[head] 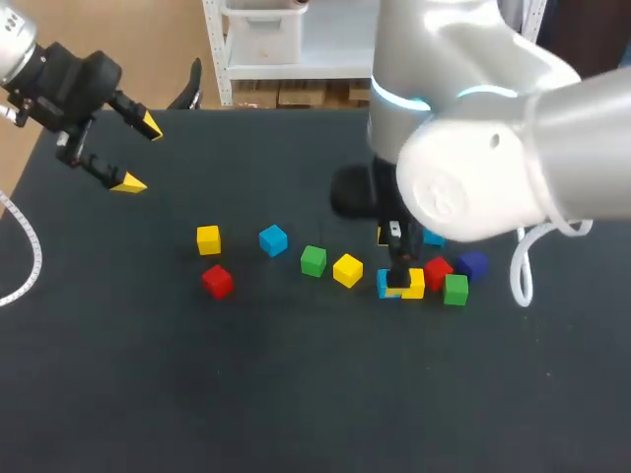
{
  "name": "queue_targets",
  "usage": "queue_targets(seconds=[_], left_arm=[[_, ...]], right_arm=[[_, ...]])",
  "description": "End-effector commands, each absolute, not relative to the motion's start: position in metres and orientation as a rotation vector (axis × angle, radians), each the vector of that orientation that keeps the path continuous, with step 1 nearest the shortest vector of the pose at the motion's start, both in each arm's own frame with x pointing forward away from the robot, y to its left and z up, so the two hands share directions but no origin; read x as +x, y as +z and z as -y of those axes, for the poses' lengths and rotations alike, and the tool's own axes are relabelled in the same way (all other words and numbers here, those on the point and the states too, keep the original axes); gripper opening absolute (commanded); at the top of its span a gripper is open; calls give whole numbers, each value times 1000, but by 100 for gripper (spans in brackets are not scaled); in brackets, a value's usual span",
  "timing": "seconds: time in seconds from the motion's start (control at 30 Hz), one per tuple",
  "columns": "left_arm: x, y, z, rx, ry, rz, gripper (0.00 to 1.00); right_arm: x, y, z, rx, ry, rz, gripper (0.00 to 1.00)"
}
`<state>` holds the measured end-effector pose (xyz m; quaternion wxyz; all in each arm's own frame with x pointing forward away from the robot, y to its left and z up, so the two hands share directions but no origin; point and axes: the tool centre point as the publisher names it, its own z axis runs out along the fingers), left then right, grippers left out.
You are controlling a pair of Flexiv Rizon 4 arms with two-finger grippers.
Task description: Place the blue cubes, place green cubes on the blue cubes, place the yellow cubes on the green cubes, then place the red cubes on the yellow cubes, and place purple cube on the red cubes.
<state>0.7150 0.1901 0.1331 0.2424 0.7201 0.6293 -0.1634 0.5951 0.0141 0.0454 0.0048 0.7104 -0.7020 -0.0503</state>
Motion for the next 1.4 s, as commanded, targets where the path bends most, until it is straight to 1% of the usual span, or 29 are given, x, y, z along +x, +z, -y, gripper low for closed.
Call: queue_targets(seconds=[0.03, 0.43, 1.0, 1.03, 1.07, 1.13, 1.17, 1.2, 1.27, 1.33, 1.4], left_arm=[[715, 133, -190, 1970, -446, -1719, 100], [715, 133, -190, 1970, -446, -1719, 100], [715, 133, -190, 1970, -446, -1719, 100], [715, 133, -190, 1970, -446, -1719, 100], [715, 133, -190, 1970, -446, -1719, 100], [715, 133, -190, 1970, -446, -1719, 100], [715, 133, -190, 1970, -446, -1719, 100], [715, 133, -190, 1970, -446, -1719, 100], [715, 133, -190, 1970, -446, -1719, 100], [715, 133, -190, 1970, -446, -1719, 100], [715, 133, -190, 1970, -446, -1719, 100]], right_arm=[[595, 29, -16, 2229, -154, 2200, 100], [594, 0, -25, 2226, -114, 2148, 100], [604, -3, -4, 2174, -49, 2189, 100], [605, -3, -2, 2170, -42, 2193, 79], [606, -3, -1, 2167, -40, 2198, 67], [608, -3, 1, 2165, -39, 2204, 48], [608, -3, 1, 2167, -33, 2206, 47], [608, -3, 1, 2168, -29, 2204, 41], [609, -4, 2, 2170, -27, 2203, 36], [610, -4, 2, 2172, -27, 2201, 33], [610, -4, 2, 2174, -27, 2200, 34]])
